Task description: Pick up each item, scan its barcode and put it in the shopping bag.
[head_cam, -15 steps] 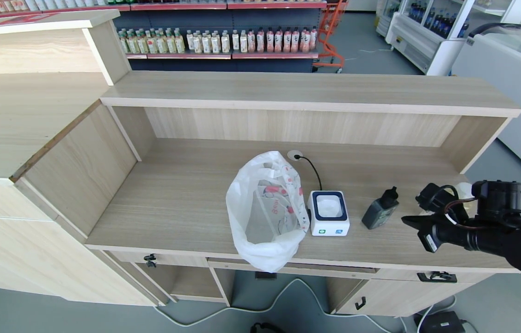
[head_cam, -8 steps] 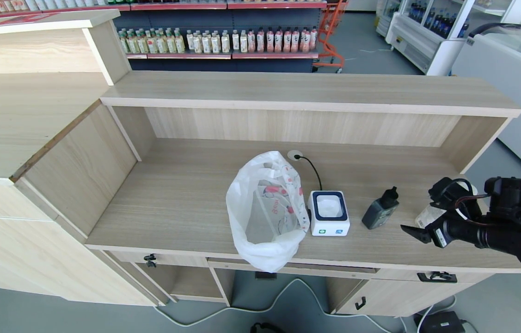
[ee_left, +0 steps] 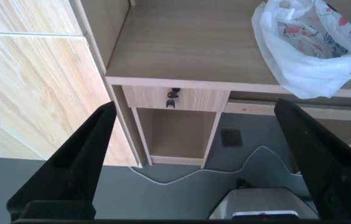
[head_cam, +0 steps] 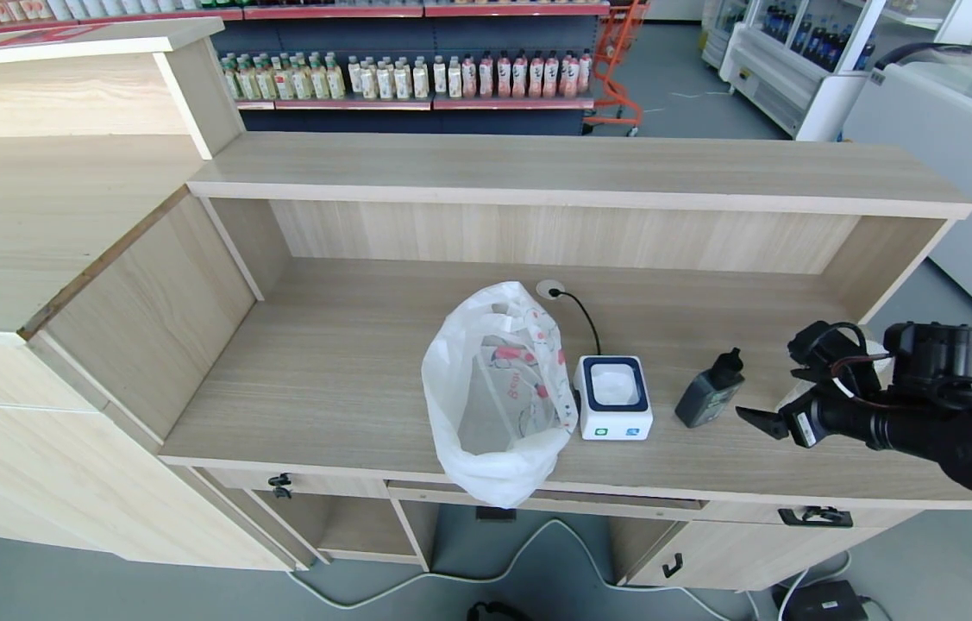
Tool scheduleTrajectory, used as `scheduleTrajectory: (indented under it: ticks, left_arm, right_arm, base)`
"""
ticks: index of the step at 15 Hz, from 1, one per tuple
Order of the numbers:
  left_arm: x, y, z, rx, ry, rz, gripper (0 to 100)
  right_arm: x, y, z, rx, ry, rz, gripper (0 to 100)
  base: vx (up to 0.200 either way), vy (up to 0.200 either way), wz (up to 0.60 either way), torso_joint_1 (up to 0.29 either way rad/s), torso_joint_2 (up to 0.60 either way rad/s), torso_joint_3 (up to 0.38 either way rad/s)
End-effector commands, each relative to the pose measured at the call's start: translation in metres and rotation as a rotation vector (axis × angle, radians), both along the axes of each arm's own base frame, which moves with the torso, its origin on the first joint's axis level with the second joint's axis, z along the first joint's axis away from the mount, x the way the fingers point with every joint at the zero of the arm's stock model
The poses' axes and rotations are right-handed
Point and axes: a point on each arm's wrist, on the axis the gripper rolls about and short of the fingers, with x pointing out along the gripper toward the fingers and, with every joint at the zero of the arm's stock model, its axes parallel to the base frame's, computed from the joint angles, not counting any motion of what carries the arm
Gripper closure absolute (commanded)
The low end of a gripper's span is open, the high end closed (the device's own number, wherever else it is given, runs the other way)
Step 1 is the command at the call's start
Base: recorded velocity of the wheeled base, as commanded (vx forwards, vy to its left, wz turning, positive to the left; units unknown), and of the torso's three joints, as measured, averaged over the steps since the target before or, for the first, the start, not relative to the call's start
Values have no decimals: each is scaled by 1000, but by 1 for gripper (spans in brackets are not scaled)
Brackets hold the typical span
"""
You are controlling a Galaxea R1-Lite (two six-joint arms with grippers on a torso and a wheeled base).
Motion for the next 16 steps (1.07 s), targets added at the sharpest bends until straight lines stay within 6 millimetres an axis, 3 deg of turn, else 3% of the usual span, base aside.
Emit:
scheduleTrajectory:
  ticks: [1,5,10,16]
  left_arm:
    - [0,0,0,0,0,0,0]
    - [0,0,0,0,0,0,0]
    - [0,0,0,0,0,0,0]
    - [0,0,0,0,0,0,0]
  right_arm:
    - [2,2,-4,2,10,9,0]
    - [-3,14,-4,96,40,2,0]
    - [-42,30,21,367,79,-93,0]
    - [-18,78,-2,686,102,-440,0]
  base:
    - [0,0,0,0,0,0]
    - [0,0,0,0,0,0]
    - [0,0,0,0,0,0]
    - [0,0,0,0,0,0]
